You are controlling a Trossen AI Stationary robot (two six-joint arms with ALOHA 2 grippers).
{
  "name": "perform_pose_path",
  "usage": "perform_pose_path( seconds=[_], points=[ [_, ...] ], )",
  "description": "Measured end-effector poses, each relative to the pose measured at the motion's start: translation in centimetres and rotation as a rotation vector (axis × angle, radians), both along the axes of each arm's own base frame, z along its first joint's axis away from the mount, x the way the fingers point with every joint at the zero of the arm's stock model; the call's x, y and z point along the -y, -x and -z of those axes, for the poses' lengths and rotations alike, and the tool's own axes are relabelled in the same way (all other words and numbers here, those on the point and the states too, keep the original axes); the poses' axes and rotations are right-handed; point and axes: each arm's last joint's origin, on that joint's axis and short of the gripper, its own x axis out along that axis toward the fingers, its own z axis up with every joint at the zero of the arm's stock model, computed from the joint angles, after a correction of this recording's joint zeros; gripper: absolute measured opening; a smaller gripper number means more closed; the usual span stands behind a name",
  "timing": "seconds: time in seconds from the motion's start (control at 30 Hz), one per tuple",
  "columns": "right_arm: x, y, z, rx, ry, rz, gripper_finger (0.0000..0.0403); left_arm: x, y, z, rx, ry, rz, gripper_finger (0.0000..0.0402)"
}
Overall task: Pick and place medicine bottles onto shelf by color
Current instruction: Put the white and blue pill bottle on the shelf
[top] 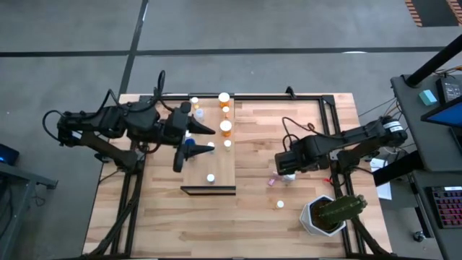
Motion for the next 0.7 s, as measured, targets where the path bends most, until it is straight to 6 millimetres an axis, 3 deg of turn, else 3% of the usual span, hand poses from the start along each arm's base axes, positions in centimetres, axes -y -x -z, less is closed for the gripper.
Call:
perform_pose_path(
  seconds=[0.23,0.37,0.53,0.7],
  points=[
    [-0.1,-1.4,2.6,0.177,-0.005,0.078,0.0295,0.0,-0.1,0.0,0.008,0.003,-0.006,0.0203],
    [0.1,-0.9,3.7,0.129,0.008,0.091,0.0317,-0.1,-0.1,0.0,0.006,0.004,-0.027,0.0203],
    [0.2,-0.5,4.5,0.107,0.012,0.092,0.0318,-0.1,-0.2,0.3,-0.001,0.002,-0.029,0.0203],
    [0.1,-0.5,4.8,0.108,0.011,0.082,0.0286,-0.1,-0.2,0.3,-0.001,0.003,-0.03,0.0203]
  ],
)
